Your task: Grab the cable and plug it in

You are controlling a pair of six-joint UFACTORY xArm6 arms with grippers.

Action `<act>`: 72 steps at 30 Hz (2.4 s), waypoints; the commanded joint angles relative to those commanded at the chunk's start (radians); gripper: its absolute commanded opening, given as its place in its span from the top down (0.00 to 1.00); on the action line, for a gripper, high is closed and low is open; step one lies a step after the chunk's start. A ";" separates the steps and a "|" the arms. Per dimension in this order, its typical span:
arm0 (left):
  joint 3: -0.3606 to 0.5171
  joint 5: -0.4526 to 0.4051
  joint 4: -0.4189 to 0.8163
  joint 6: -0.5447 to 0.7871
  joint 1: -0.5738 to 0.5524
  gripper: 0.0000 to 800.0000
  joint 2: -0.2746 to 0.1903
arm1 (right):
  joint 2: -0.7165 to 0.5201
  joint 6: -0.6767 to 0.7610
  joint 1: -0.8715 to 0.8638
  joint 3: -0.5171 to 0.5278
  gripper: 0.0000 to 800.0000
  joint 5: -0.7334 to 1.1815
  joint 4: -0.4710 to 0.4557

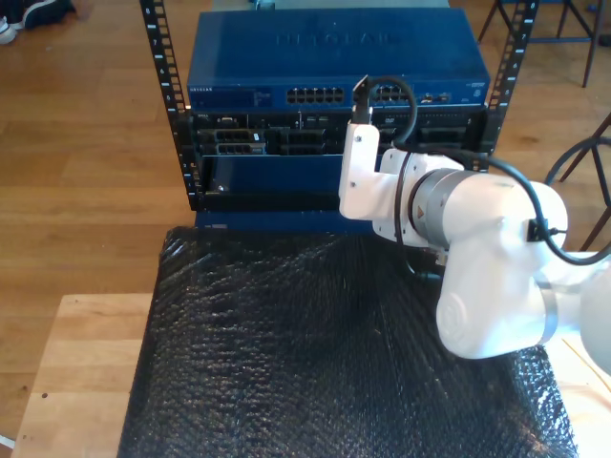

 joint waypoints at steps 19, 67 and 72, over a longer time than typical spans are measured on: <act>0.000 0.002 0.000 0.000 0.000 0.00 0.000 | 0.015 -0.003 -0.008 0.080 1.00 -0.132 0.040; 0.000 0.002 0.000 0.000 0.000 0.00 0.000 | -0.028 -0.186 -0.005 0.186 1.00 -0.373 0.025; 0.000 0.002 0.000 0.000 0.000 0.00 0.000 | 0.012 -0.189 -0.009 0.173 1.00 -0.460 0.025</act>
